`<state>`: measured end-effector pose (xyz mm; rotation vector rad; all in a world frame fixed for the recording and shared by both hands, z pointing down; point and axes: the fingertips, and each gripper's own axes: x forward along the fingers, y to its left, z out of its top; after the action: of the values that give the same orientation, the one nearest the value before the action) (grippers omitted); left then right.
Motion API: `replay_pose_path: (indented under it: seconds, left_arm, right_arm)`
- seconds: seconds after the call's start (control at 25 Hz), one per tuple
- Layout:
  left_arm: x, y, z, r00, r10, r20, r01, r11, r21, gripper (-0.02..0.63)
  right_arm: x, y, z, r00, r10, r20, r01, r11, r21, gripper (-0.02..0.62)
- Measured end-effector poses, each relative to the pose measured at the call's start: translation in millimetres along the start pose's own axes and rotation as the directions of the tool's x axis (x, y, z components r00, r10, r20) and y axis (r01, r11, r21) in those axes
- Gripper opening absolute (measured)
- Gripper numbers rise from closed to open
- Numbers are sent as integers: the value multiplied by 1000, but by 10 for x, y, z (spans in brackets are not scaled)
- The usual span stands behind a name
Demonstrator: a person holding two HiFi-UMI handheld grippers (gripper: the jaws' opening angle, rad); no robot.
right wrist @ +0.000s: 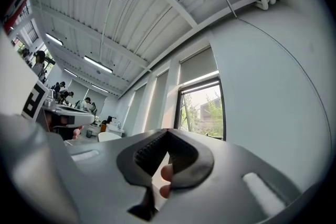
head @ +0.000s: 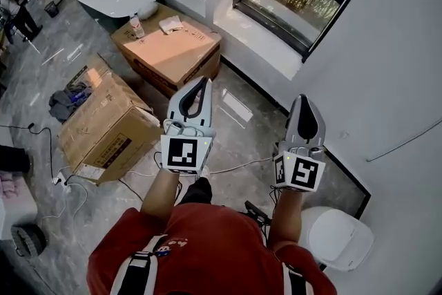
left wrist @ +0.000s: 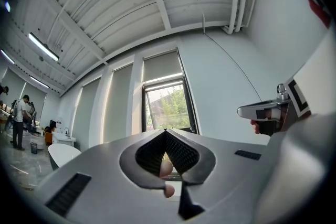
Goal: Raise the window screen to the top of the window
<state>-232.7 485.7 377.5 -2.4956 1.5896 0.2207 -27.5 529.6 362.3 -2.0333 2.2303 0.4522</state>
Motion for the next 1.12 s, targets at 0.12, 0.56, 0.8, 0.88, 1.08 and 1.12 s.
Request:
replay_pose_path:
  seconds: [0.12, 0.56, 0.8, 0.88, 1.08, 1.12]
  left_arm:
    - [261, 251, -74, 1000, 3, -3, -3, 1000, -13, 5]
    - [1022, 804, -312, 999, -32, -17, 31, 999, -43, 5]
    - [1296, 916, -359, 999, -49, 2, 49, 997, -58, 5]
    - [1380, 928, -362, 998, -55, 5, 55, 997, -57, 5]
    - [1659, 923, -456, 998, -56, 4, 56, 997, -48, 5]
    - [1742, 911, -475, 998, -57, 8, 57, 997, -45, 5]
  right_arm:
    - [342, 97, -79, 1000, 2, -9, -2, 1000, -4, 9]
    - [1250, 292, -268, 1000, -15, -12, 15, 1000, -6, 9]
    - [1475, 276, -352, 1000, -28, -12, 27, 1000, -12, 9]
    - [1538, 235, -378, 999, -37, -10, 37, 999, -9, 9]
    - [1786, 54, -489, 999, -49, 9, 49, 999, 7, 9]
    - [1853, -8, -517, 998, -54, 15, 53, 999, 12, 9]
